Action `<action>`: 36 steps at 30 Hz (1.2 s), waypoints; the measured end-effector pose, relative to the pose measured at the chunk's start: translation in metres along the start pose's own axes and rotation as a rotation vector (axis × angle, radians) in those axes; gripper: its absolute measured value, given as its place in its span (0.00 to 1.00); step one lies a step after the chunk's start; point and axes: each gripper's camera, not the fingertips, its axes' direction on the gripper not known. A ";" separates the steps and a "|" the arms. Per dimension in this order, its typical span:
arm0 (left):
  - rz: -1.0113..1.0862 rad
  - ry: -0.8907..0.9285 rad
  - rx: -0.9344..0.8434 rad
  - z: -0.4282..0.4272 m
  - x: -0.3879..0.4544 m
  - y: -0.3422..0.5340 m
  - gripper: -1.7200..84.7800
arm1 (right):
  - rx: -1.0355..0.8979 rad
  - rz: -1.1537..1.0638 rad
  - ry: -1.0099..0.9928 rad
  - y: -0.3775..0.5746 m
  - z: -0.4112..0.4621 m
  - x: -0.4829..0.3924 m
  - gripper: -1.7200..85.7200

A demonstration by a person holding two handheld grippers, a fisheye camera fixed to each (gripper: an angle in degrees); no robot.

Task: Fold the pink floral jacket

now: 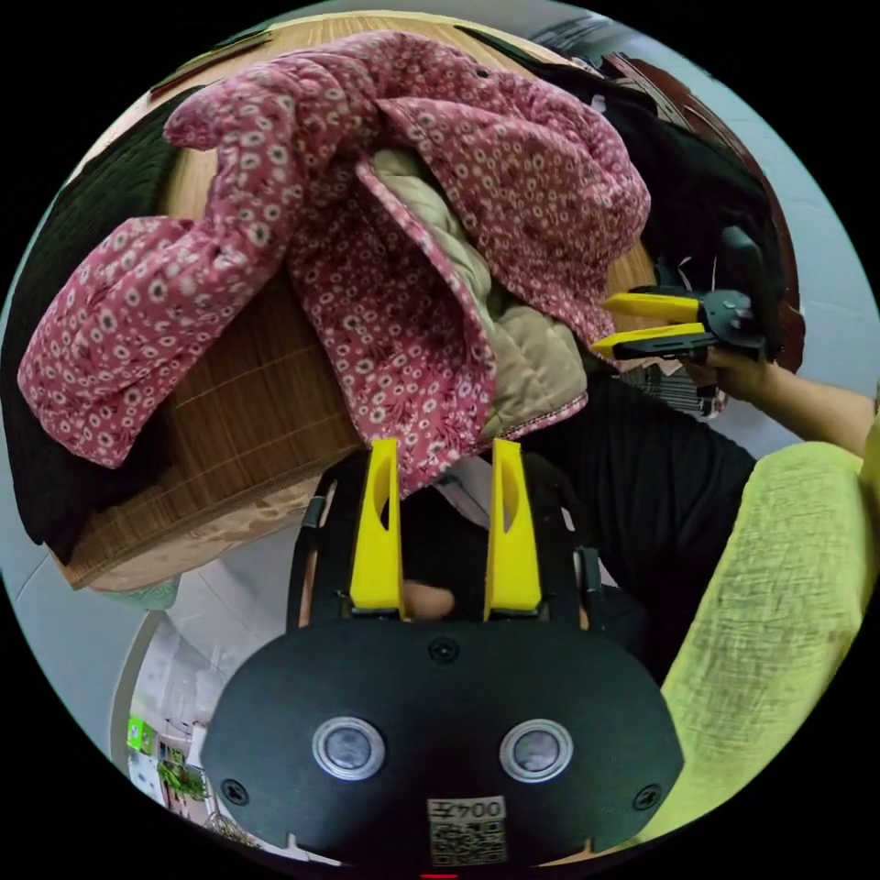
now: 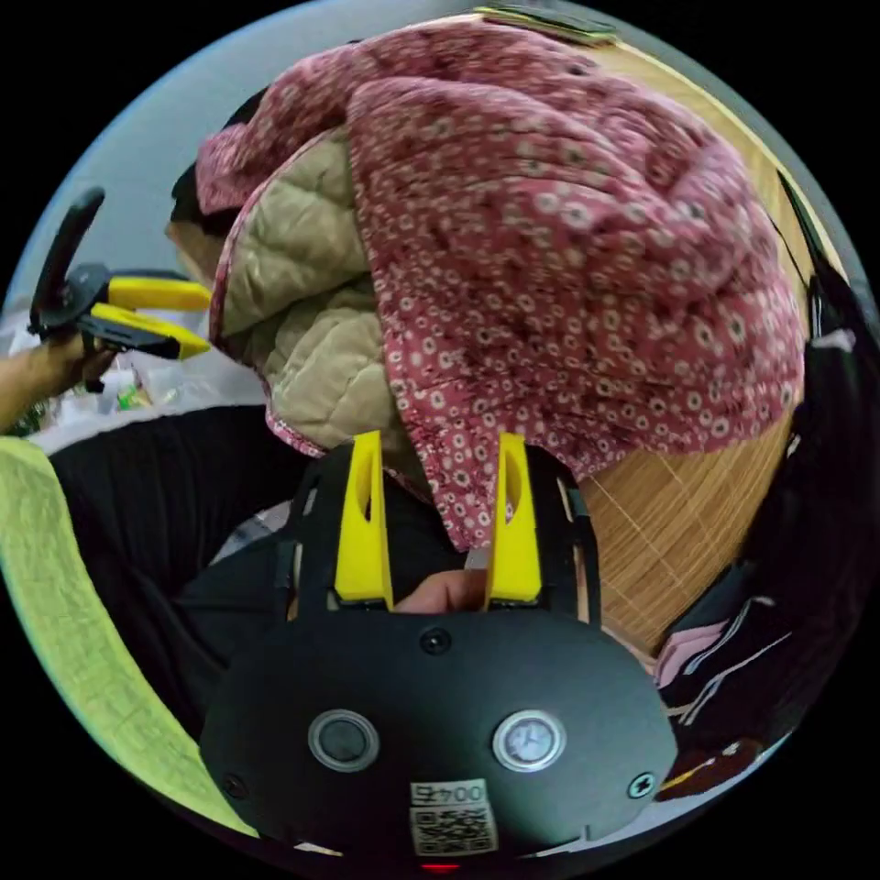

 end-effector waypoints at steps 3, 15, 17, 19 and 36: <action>-0.013 -0.073 0.010 0.018 0.003 -0.001 0.20 | -0.053 -0.062 0.167 -0.010 0.018 -0.022 0.23; -0.150 -0.194 -0.050 0.024 -0.035 0.034 0.05 | 0.023 0.260 0.055 0.064 -0.050 0.046 0.02; -0.134 -0.211 0.000 -0.001 -0.035 0.047 0.04 | 0.105 0.377 0.026 0.107 -0.087 0.070 0.01; -0.174 -0.217 0.114 -0.052 -0.041 0.074 0.04 | 0.180 0.483 -0.019 0.144 -0.117 0.087 0.01; -0.047 -0.159 1.036 -0.468 -0.026 0.203 0.03 | 1.372 0.699 -0.815 0.420 -0.422 0.112 0.01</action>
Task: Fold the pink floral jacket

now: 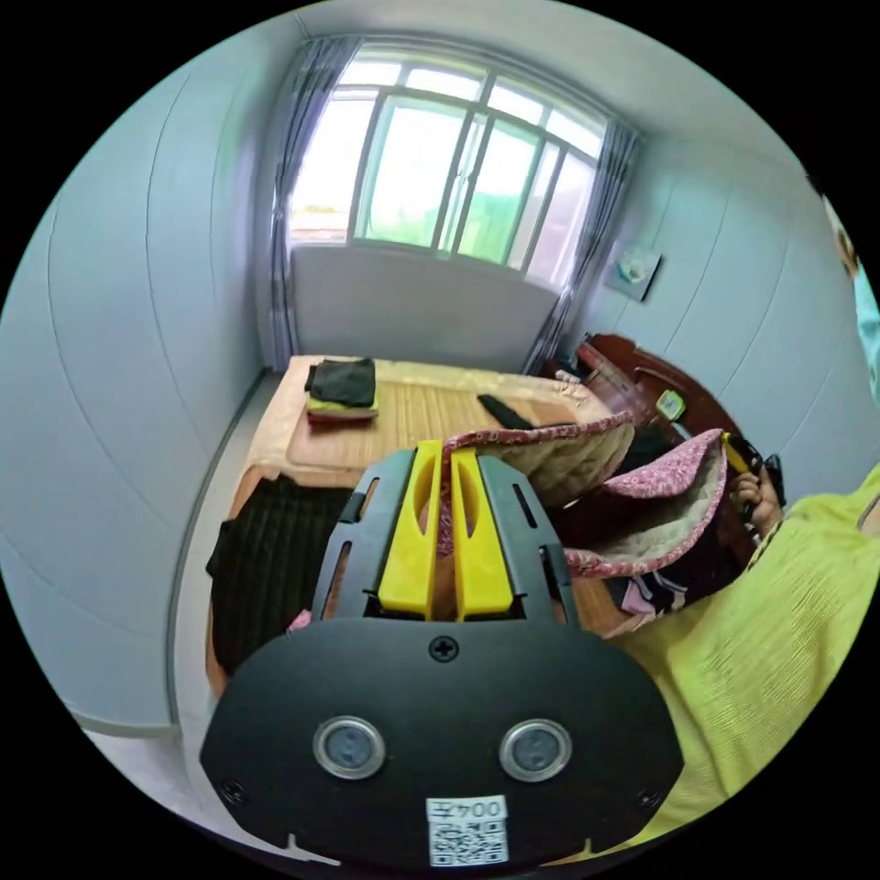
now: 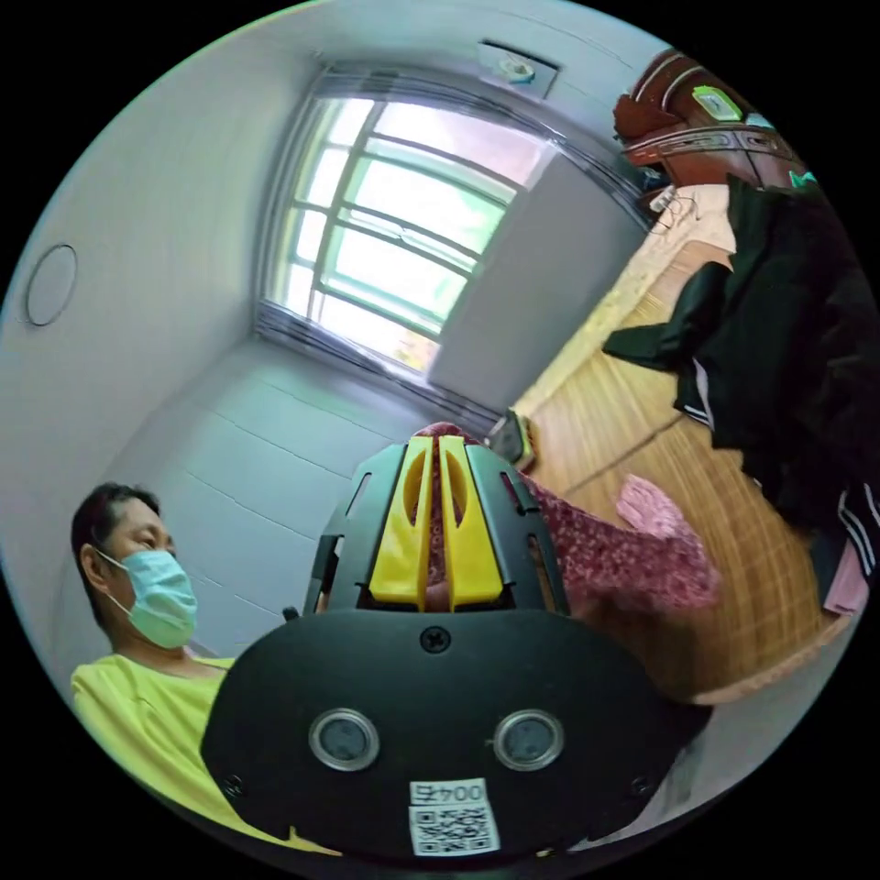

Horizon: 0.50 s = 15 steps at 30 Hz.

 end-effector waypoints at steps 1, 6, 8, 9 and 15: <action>-0.006 0.031 0.019 0.015 -0.013 -0.018 0.03 | 0.027 0.000 -0.063 -0.013 0.008 0.000 0.01; -0.008 0.032 -0.053 0.116 -0.048 -0.118 0.03 | 0.016 0.024 -0.057 -0.090 0.081 -0.004 0.01; -0.030 0.021 -0.043 0.136 -0.052 -0.165 0.03 | 0.016 -0.016 -0.010 -0.136 0.109 -0.032 0.01; -0.041 0.020 -0.002 0.135 -0.051 -0.199 0.03 | 0.020 -0.036 -0.004 -0.147 0.114 -0.042 0.01; 0.238 -0.046 0.191 0.049 0.000 -0.320 0.03 | 0.032 -0.332 0.054 -0.212 0.114 -0.169 0.01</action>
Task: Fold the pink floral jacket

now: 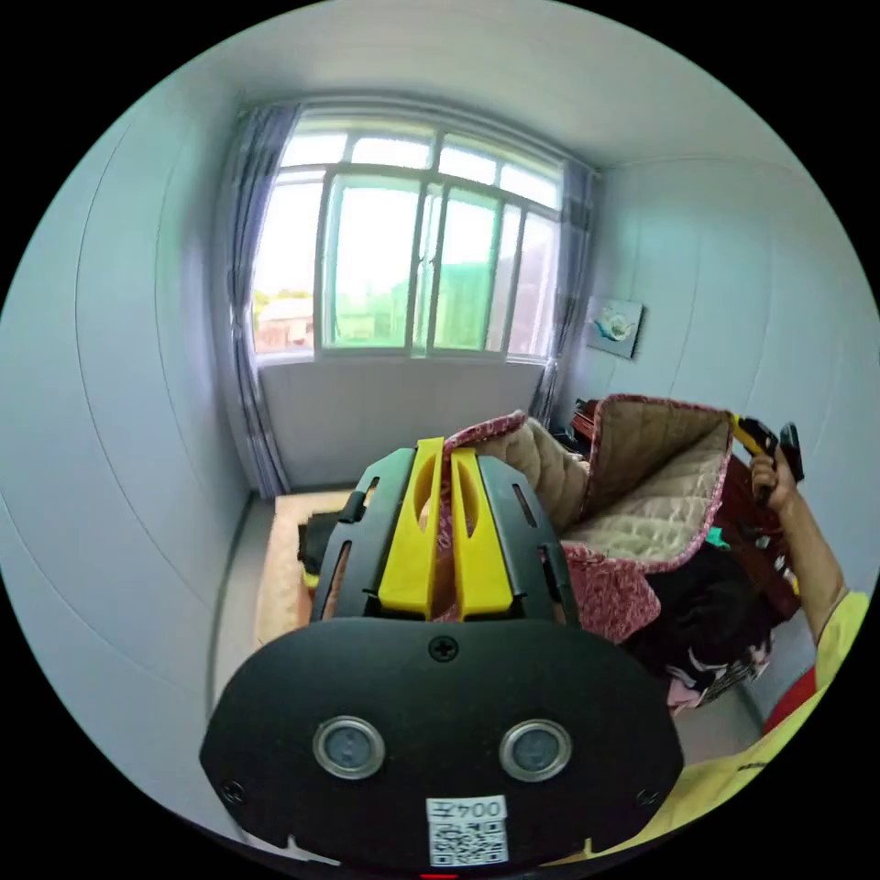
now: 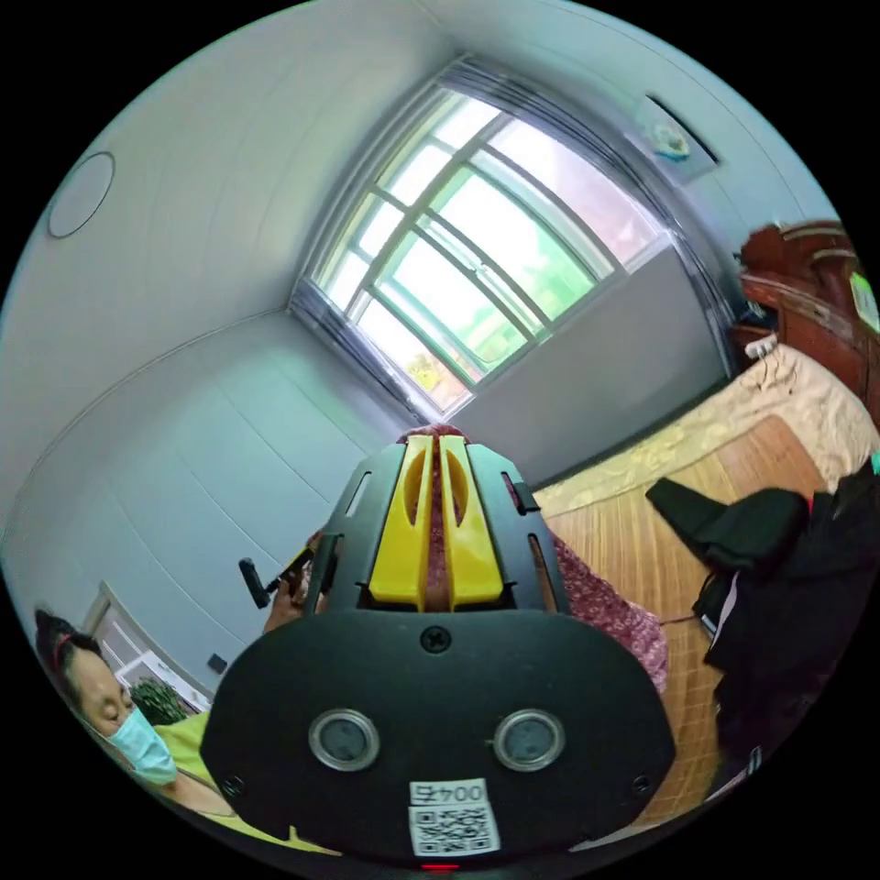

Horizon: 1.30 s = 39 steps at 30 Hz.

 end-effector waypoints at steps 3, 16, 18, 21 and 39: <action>0.082 0.054 -0.032 -0.021 0.002 0.001 0.03 | -0.040 -0.091 0.009 0.001 -0.014 -0.020 0.01; 0.278 0.024 -0.601 0.123 0.094 0.359 0.03 | -0.559 0.165 0.281 0.289 0.044 0.177 0.01; 0.292 0.014 -0.710 0.152 0.111 0.407 0.03 | -0.626 0.212 0.365 0.342 0.056 0.209 0.01; 0.306 0.036 -0.890 0.190 0.145 0.478 0.03 | -0.740 0.279 0.511 0.426 0.070 0.250 0.01; 0.341 0.156 -1.065 0.205 0.256 0.573 0.03 | -0.893 0.377 0.703 0.558 0.056 0.259 0.01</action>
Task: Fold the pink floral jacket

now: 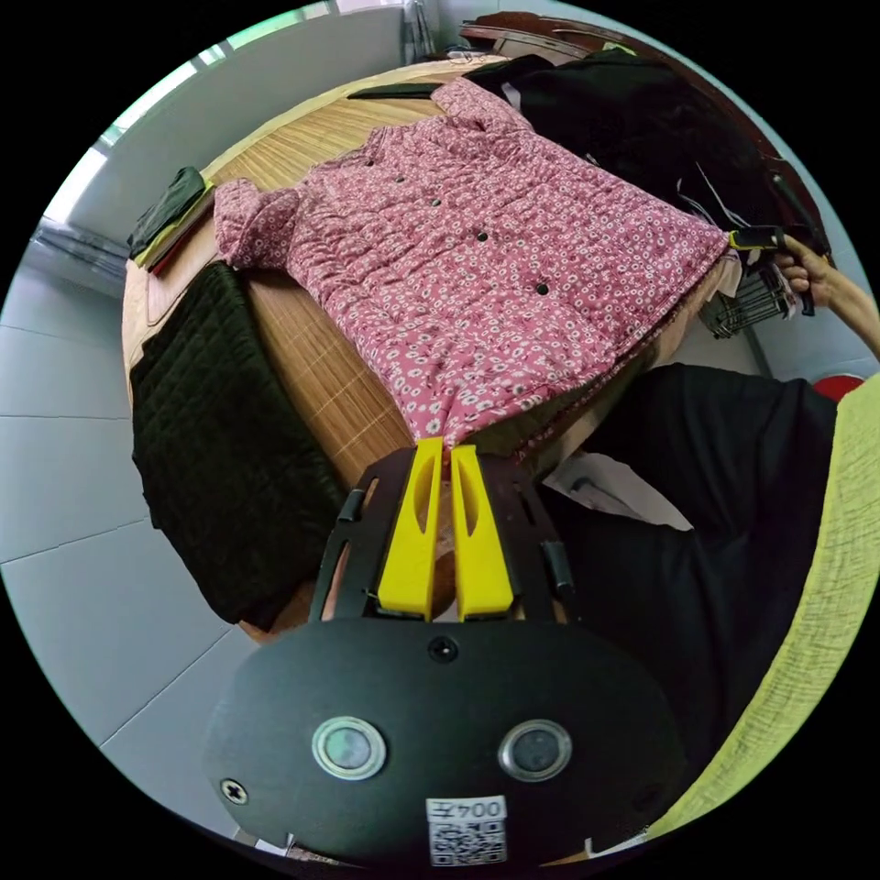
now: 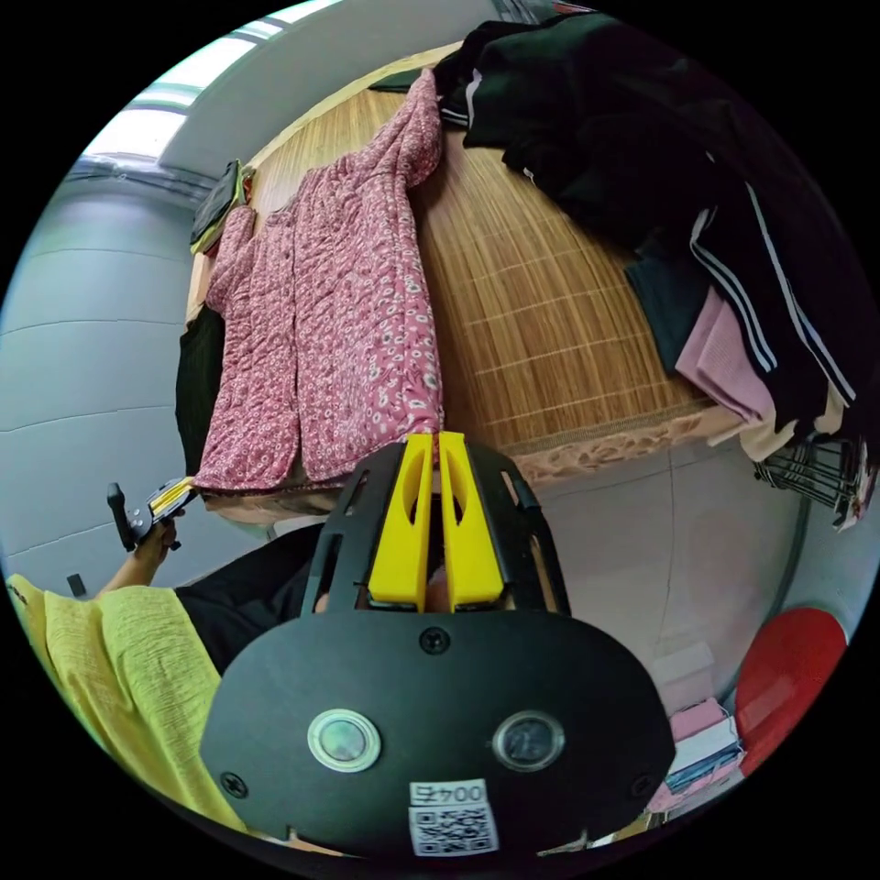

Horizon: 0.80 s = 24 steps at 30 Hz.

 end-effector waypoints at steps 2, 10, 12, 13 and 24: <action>0.020 0.030 -0.024 0.010 0.011 -0.003 0.04 | -0.011 0.046 0.031 0.001 0.007 0.008 0.01; -0.014 0.318 -0.119 0.051 0.022 -0.005 0.13 | -0.080 0.231 0.144 -0.016 0.022 0.026 0.06; -0.058 0.403 -0.114 0.053 0.008 0.000 0.15 | -0.045 0.250 0.186 -0.020 0.016 0.020 0.09; -0.091 0.418 -0.076 0.049 -0.001 0.005 0.15 | 0.004 0.256 0.196 -0.022 0.009 0.012 0.11; -0.005 0.057 0.028 0.048 -0.059 -0.050 0.13 | -0.041 -0.317 0.504 -0.113 0.117 -0.165 0.06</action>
